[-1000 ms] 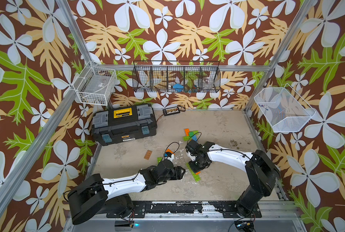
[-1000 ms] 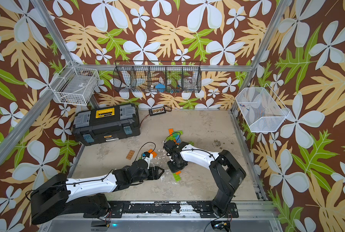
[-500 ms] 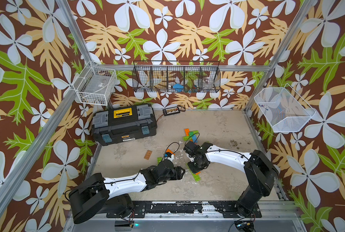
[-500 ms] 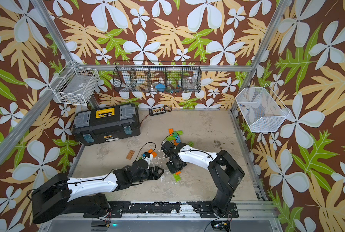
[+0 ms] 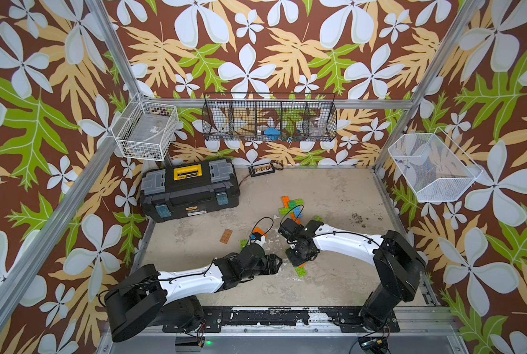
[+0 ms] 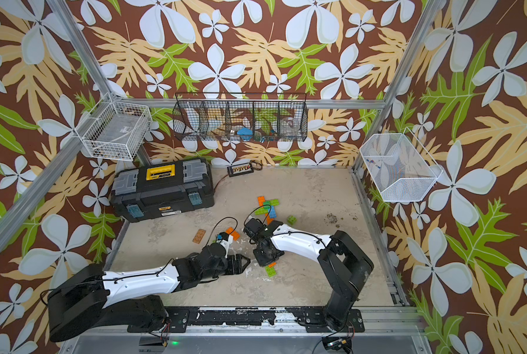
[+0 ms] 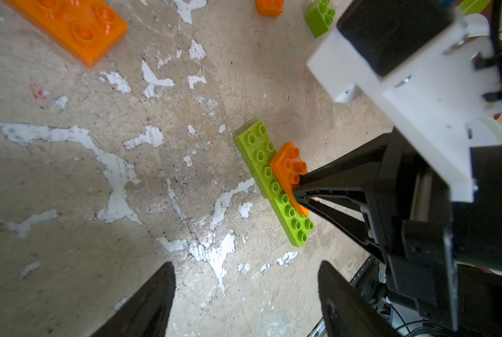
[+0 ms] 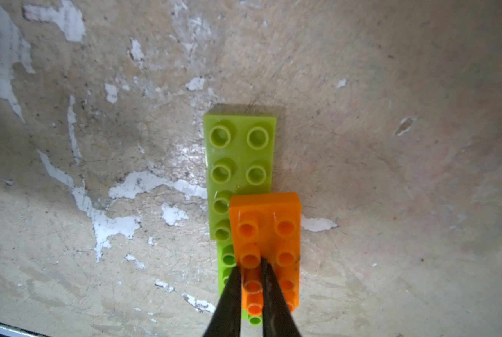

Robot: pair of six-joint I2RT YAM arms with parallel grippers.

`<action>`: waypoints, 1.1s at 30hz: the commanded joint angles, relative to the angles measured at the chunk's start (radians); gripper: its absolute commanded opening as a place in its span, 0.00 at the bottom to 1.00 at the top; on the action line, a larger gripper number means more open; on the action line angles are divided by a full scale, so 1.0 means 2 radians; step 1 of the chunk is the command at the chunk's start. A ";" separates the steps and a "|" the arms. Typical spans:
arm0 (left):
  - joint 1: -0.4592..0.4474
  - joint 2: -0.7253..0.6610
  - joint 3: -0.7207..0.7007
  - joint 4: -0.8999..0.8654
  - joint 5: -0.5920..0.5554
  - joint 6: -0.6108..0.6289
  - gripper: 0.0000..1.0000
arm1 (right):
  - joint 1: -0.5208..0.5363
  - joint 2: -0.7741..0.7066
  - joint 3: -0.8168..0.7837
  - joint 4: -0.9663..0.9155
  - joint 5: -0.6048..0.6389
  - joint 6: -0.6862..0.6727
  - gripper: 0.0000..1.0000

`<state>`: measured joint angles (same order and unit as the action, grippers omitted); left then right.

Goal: Assemble a small pinwheel with lego
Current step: Assemble the lego brick with the lego brick.

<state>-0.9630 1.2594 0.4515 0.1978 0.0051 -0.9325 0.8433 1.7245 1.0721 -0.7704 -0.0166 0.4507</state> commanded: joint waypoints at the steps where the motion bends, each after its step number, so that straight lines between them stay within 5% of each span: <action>1: 0.001 -0.005 -0.003 0.008 -0.001 0.001 0.78 | 0.003 0.005 -0.026 -0.037 -0.021 0.012 0.15; 33: 0.021 -0.067 -0.011 -0.033 -0.024 0.007 0.78 | 0.006 -0.009 0.010 -0.020 0.035 0.051 0.13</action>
<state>-0.9386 1.1458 0.4255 0.1703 -0.0219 -0.9424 0.8528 1.7168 1.0821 -0.7544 0.0383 0.5415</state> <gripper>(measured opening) 0.776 0.134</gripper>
